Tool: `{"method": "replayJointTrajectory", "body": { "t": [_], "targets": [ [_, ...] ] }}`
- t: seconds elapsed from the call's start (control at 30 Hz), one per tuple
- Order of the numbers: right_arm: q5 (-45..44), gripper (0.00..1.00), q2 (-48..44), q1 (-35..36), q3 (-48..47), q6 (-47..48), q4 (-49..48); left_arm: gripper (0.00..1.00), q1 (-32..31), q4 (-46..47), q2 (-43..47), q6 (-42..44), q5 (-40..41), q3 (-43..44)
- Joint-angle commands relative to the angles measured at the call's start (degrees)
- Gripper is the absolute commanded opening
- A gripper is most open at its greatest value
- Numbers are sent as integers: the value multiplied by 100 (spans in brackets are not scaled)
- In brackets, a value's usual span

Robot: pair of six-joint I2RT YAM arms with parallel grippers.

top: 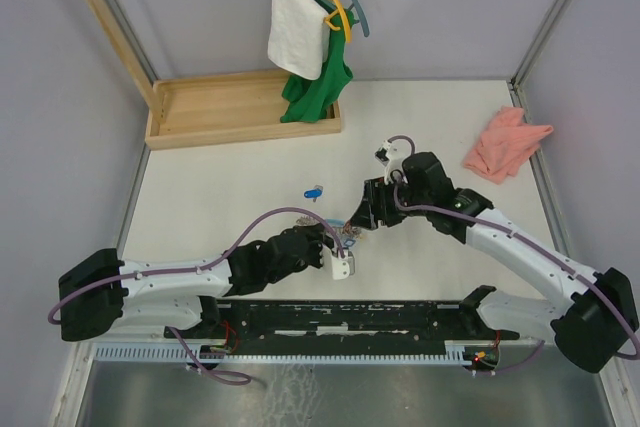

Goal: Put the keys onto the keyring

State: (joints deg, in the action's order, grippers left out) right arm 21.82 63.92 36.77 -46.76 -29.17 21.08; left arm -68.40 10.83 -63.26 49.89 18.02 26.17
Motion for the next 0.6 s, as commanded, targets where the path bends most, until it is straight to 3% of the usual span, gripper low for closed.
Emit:
{"method": "replayJointTrajectory", "body": {
  "t": [0.0, 0.57],
  "targets": [
    [-39, 66, 203, 212, -487, -232, 121, 3, -41, 457, 46, 302, -85, 129],
    [-1785, 40, 1202, 839, -1168, 139, 1444, 3, -48, 231, 33, 231, -22, 169]
  ]
}}
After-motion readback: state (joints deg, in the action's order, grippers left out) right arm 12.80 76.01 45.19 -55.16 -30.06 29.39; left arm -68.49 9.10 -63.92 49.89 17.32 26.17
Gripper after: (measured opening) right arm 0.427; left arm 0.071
